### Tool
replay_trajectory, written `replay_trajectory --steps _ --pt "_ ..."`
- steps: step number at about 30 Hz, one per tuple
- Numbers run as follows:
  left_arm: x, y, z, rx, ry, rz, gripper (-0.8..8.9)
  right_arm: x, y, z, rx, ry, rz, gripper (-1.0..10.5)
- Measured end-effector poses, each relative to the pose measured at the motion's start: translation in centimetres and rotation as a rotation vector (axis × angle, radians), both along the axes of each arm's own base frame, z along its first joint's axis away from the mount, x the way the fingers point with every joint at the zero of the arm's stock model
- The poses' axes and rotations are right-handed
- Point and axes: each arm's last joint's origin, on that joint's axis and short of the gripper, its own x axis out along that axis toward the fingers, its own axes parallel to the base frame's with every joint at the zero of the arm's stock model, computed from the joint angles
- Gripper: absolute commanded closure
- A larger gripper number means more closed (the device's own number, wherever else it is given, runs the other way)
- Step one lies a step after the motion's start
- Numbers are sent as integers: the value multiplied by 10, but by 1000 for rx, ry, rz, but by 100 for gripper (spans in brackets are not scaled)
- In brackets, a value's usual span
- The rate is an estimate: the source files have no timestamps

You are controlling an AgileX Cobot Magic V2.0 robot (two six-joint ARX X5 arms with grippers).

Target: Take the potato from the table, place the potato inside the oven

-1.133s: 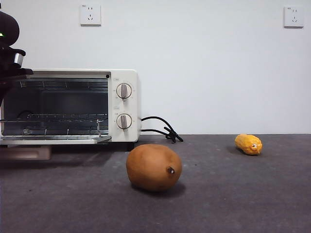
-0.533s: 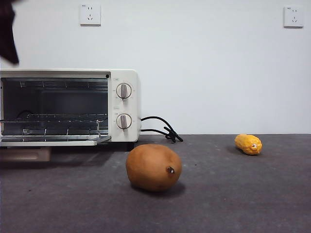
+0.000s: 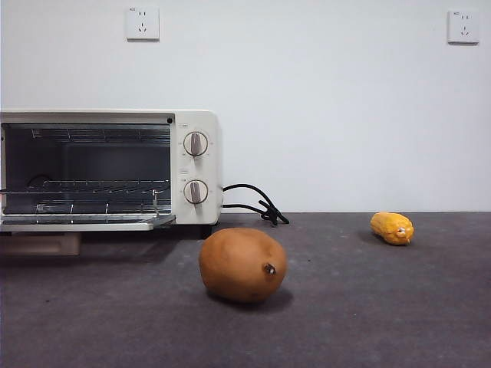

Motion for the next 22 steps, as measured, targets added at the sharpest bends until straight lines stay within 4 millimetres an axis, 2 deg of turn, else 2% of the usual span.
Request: replay_trajectory --steps 2,3,5,7,11,15,22 --pt "-17 0 0 13 -15 -9 819 9 19 -4 -44 -3 24 593" --pt "-23 0 -1 17 -14 -12 819 12 30 -8 -66 1 40 518" --pt "-30 0 -3 20 -3 -14 819 18 47 -14 -104 12 65 418" --pt "-35 0 -5 23 23 -15 819 24 68 -24 -154 23 91 378" --pt "-42 1 -10 30 74 -16 819 32 106 -46 -239 51 150 378" --pt "-50 1 -13 33 98 -18 819 43 141 -76 -357 92 177 377" --pt "-63 1 -13 34 74 -22 819 63 177 -117 -534 134 168 371"
